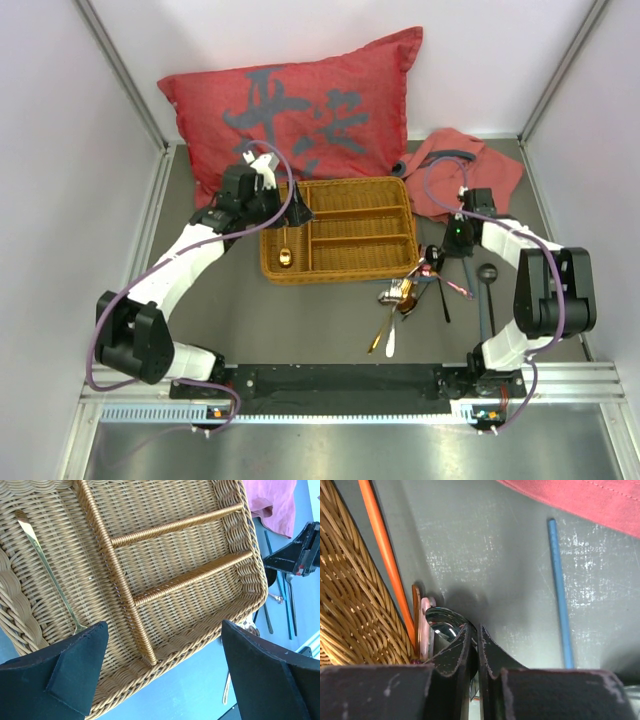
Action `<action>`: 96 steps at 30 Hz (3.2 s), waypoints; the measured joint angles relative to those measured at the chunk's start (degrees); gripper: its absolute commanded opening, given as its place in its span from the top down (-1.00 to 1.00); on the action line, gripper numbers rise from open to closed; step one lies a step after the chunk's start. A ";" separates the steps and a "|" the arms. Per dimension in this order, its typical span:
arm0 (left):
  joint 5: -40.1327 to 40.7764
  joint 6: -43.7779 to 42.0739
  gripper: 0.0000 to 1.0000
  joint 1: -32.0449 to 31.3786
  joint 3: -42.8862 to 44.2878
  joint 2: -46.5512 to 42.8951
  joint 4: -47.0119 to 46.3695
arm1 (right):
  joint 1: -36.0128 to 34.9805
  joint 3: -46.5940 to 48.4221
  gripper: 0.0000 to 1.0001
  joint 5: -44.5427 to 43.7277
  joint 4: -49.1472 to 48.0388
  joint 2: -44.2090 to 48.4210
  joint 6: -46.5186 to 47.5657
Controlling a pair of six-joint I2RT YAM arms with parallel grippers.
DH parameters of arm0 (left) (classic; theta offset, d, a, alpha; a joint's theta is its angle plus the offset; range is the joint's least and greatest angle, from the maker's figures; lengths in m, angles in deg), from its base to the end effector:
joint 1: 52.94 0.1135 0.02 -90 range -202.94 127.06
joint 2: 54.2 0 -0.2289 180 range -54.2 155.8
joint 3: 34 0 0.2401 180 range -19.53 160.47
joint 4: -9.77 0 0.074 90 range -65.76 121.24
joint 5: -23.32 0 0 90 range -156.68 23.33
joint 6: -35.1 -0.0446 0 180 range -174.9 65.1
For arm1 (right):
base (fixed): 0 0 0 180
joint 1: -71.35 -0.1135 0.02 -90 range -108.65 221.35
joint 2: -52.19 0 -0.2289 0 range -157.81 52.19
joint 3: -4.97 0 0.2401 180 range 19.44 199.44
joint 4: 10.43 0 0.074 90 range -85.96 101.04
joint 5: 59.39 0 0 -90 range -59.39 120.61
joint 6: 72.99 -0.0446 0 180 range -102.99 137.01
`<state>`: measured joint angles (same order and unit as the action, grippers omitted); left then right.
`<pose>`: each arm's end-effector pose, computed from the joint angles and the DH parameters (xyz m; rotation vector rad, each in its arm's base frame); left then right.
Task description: Sort the eating utensils into containers
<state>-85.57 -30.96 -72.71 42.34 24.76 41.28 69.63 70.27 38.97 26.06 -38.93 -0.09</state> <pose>0.2889 -0.1192 0.2620 0.1155 2.2364 -0.7848 0.2952 0.0154 0.1332 0.3099 2.6552 0.3004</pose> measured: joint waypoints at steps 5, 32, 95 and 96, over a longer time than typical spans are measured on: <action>-0.59 0.09 -0.96 0.00 -0.07 -0.04 0.00 | 0.00 1.14 1.00 0.13 1.75 1.97 0.02; -9.44 -1.46 -0.96 -12.00 8.63 8.85 -4.07 | 0.00 10.49 1.00 -1.09 9.09 18.95 1.53; 2.40 2.05 1.00 -0.15 0.46 6.01 -6.62 | -7.93 8.02 -0.70 2.32 6.99 21.64 -2.97; 3.52 1.88 1.00 -0.13 0.46 6.08 -5.88 | -7.93 7.80 -0.69 1.42 7.15 21.24 -2.60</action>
<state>-82.05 -29.08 -72.84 42.80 30.84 35.40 61.70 78.07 40.40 33.21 -17.68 -2.69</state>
